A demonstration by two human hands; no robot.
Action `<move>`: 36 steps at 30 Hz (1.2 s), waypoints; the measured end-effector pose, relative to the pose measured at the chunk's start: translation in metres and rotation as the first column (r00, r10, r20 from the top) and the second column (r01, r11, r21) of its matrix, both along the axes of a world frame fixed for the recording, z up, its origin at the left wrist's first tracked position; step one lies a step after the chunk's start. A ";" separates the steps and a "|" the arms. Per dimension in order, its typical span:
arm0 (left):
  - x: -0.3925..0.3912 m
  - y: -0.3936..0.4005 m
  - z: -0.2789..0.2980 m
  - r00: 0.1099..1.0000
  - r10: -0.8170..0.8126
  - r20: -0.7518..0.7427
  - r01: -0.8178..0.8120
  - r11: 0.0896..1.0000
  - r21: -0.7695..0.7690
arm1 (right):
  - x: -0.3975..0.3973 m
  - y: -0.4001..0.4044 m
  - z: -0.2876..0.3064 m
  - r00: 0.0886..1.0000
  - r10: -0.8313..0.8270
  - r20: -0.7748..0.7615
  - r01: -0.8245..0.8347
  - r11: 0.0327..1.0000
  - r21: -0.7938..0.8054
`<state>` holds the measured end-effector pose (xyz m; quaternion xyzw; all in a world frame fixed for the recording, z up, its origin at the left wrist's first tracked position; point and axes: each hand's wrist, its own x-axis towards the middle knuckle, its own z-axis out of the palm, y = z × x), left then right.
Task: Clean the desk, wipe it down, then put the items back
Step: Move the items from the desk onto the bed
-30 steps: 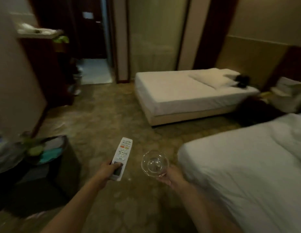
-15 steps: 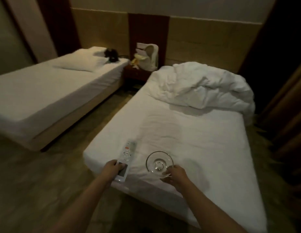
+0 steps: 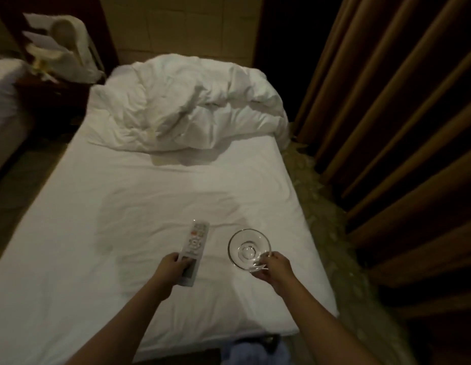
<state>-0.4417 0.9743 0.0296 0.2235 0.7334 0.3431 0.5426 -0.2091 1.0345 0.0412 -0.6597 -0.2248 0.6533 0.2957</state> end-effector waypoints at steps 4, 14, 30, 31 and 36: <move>0.027 0.065 -0.015 0.999 0.024 0.041 -0.023 0.999 -0.041 | 0.018 0.064 -0.023 1.000 -0.025 -0.009 0.025 0.999 -0.041; 0.069 0.236 -0.117 0.993 0.093 0.077 -0.075 0.975 -0.208 | 0.042 0.248 -0.113 0.997 0.041 0.065 -0.033 0.993 -0.110; 0.131 0.342 -0.231 0.994 0.009 -0.110 -0.040 0.960 -0.276 | 0.047 0.346 -0.254 0.992 0.105 0.066 -0.090 0.976 -0.197; 0.130 0.342 -0.231 0.992 -0.021 -0.122 -0.017 0.953 -0.301 | 0.048 0.344 -0.256 0.989 0.126 0.073 -0.110 0.976 -0.190; 0.121 0.333 -0.210 0.961 -0.135 -0.240 0.030 0.918 -0.396 | 0.058 0.334 -0.245 0.923 0.325 0.208 -0.279 0.934 -0.221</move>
